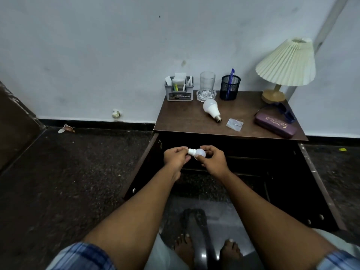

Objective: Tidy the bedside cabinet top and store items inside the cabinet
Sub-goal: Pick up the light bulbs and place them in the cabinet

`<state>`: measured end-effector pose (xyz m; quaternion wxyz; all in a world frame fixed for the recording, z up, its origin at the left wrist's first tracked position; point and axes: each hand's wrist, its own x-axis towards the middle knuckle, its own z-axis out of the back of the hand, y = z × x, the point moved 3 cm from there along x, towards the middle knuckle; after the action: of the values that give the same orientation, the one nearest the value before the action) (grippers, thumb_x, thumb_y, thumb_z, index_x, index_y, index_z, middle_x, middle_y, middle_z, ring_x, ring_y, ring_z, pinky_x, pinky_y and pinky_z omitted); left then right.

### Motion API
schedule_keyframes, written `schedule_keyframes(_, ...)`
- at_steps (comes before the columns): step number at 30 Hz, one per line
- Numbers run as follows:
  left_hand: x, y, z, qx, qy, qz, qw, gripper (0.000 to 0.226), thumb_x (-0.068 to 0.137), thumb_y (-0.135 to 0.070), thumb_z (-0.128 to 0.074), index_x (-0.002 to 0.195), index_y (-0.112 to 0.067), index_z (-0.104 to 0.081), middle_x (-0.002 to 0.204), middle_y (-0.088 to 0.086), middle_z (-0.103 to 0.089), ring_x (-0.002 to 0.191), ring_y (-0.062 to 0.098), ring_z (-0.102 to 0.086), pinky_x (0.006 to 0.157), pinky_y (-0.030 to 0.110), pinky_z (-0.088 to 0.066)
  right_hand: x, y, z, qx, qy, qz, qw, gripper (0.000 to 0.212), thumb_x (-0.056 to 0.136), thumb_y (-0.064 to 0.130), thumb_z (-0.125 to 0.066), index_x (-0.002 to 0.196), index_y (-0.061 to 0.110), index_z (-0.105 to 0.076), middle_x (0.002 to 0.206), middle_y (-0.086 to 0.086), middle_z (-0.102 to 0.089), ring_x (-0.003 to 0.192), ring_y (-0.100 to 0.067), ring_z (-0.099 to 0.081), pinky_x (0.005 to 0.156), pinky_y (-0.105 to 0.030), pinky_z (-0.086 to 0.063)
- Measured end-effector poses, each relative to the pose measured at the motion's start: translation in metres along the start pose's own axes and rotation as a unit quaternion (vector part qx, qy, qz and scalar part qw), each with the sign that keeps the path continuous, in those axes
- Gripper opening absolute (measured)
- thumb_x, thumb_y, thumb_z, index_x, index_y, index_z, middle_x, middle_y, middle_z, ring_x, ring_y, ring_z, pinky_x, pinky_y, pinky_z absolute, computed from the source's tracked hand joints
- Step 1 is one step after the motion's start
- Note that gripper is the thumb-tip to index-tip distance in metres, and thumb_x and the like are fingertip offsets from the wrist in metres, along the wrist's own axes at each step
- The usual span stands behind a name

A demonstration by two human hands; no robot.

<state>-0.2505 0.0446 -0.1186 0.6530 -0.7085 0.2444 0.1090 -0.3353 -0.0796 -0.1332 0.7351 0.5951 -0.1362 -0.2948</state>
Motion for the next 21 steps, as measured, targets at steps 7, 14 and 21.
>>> schedule_keyframes(7, 0.065, 0.019, 0.001, -0.004, -0.017, 0.038, 0.999, 0.016, 0.092, 0.001, -0.062, 0.103, 0.007, -0.071, 0.106, 0.022, -0.071, 0.099, 0.031, -0.071, 0.075, 0.027, -0.061, 0.044, -0.024, -0.027, -0.033, -0.011, -0.028, 0.999, 0.04, 0.079, 0.02, -0.084, 0.115, 0.012, -0.068, 0.105, -0.003, -0.07, 0.1, -0.02, -0.068, 0.087, -0.039, -0.058)
schedule_keyframes(14, 0.122, 0.028, -0.005, -0.05, -0.019, 0.074, 0.996, 0.024, 0.1, -0.001, -0.043, 0.114, -0.001, -0.063, 0.098, 0.012, -0.064, 0.075, 0.02, -0.066, 0.075, 0.028, -0.056, 0.102, -0.046, -0.063, -0.066, -0.055, -0.056, 0.995, 0.04, 0.073, 0.022, -0.087, 0.108, 0.009, -0.073, 0.104, -0.008, -0.076, 0.099, -0.022, -0.071, 0.09, -0.038, -0.057)
schedule_keyframes(21, 0.166, 0.043, -0.008, -0.038, -0.059, 0.08, 0.994, 0.031, 0.092, 0.008, -0.037, 0.074, -0.013, -0.049, 0.069, 0.006, -0.046, 0.059, 0.016, -0.044, 0.058, 0.025, -0.04, 0.147, -0.058, -0.093, -0.119, -0.042, -0.125, 0.984, 0.051, 0.084, 0.038, -0.078, 0.121, 0.004, -0.071, 0.126, -0.015, -0.069, 0.118, -0.029, -0.065, 0.089, -0.031, -0.05)
